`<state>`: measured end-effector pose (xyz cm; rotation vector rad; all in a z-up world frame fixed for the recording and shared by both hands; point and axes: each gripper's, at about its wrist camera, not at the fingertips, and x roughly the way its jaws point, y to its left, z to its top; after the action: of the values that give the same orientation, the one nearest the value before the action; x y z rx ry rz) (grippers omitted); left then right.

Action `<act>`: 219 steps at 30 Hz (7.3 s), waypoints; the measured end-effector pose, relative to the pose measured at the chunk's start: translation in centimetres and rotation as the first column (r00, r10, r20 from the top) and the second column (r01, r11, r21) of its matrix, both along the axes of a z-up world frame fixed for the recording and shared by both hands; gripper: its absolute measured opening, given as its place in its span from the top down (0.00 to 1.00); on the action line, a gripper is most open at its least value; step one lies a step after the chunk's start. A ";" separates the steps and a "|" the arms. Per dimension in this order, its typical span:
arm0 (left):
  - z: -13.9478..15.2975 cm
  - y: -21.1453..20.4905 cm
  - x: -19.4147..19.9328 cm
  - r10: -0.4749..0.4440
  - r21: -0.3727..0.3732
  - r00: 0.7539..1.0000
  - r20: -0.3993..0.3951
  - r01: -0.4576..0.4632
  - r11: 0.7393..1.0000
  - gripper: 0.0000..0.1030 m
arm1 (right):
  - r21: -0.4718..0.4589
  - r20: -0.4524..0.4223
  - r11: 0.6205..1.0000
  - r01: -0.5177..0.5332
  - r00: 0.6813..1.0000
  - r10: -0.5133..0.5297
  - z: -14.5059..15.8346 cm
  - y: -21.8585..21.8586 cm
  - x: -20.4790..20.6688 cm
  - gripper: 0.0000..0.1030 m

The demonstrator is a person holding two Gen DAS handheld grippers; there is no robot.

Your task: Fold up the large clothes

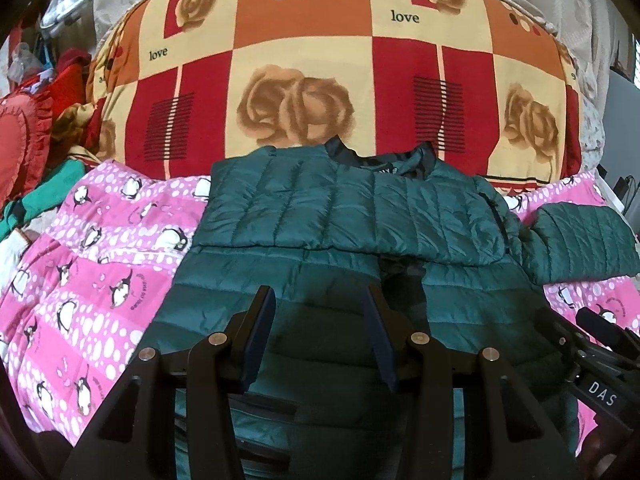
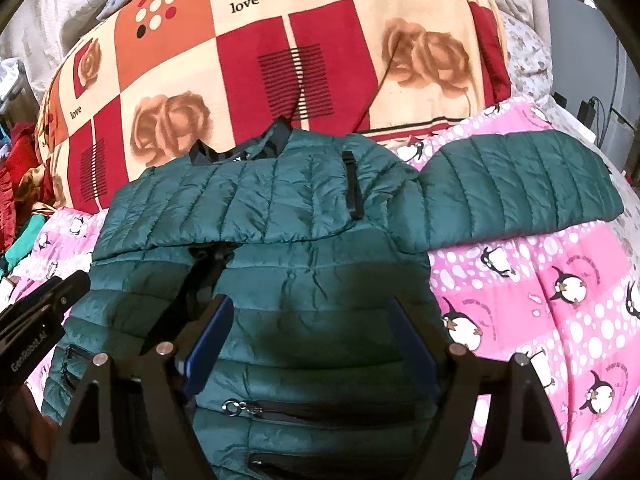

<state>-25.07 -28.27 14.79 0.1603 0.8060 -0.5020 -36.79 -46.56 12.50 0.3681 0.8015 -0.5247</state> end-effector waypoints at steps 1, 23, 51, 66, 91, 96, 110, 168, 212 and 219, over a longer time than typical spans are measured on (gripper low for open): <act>-0.1 -0.1 0.0 -0.003 -0.002 1.000 -0.007 0.003 1.000 0.83 | -0.001 -0.002 1.000 0.002 1.000 -0.002 0.0 -0.1 0.0 0.19; -0.9 -5.5 -1.2 -0.054 -0.024 0.996 -0.065 0.052 0.998 0.83 | -0.038 -0.020 0.998 0.051 0.998 -0.051 -0.3 -4.5 -1.3 0.19; -1.3 -9.9 -0.9 -0.066 -0.052 0.992 -0.105 0.061 0.997 0.83 | -0.076 -0.004 0.941 0.329 0.944 -0.330 1.4 -19.6 -7.9 0.19; -1.9 -9.2 0.0 -0.051 -0.015 0.996 -0.071 0.050 0.999 0.83 | 0.083 -0.004 0.724 0.685 0.727 -0.687 -0.6 -35.9 -17.1 0.14; -3.6 -7.5 1.9 -0.004 0.025 0.997 -0.081 0.006 1.000 0.83 | 0.202 0.187 0.841 0.502 0.823 -0.537 1.2 -34.9 -17.0 0.83; -3.6 -6.7 1.9 -0.005 0.015 0.996 -0.087 0.007 1.000 0.83 | 0.211 0.274 0.895 0.393 0.855 -0.440 4.9 -31.5 -15.5 0.83; -3.2 0.1 4.2 0.089 -0.019 0.991 -0.096 -0.091 0.996 0.83 | 0.157 0.306 0.988 -0.008 0.951 -0.041 9.6 -18.5 -1.2 0.88; -3.6 -4.3 16.2 0.139 -0.065 0.966 -0.220 -0.157 0.985 1.00 | 0.229 0.146 0.973 -0.038 0.989 0.004 2.2 -14.7 1.6 0.28; -4.6 3.7 17.6 0.175 -0.113 0.973 -0.152 -0.193 0.975 1.00 | 0.054 -0.031 0.996 -0.066 0.997 0.068 -6.8 -12.2 16.7 0.26; -2.8 4.4 16.8 0.170 -0.121 0.978 -0.118 -0.184 0.975 0.95 | 0.056 -0.087 0.996 -0.076 0.993 0.081 -6.7 -12.9 18.2 0.24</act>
<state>-8.27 -23.88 11.98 -0.0613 0.8800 -0.3955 -18.62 -59.43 5.79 0.3619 0.9133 -0.4494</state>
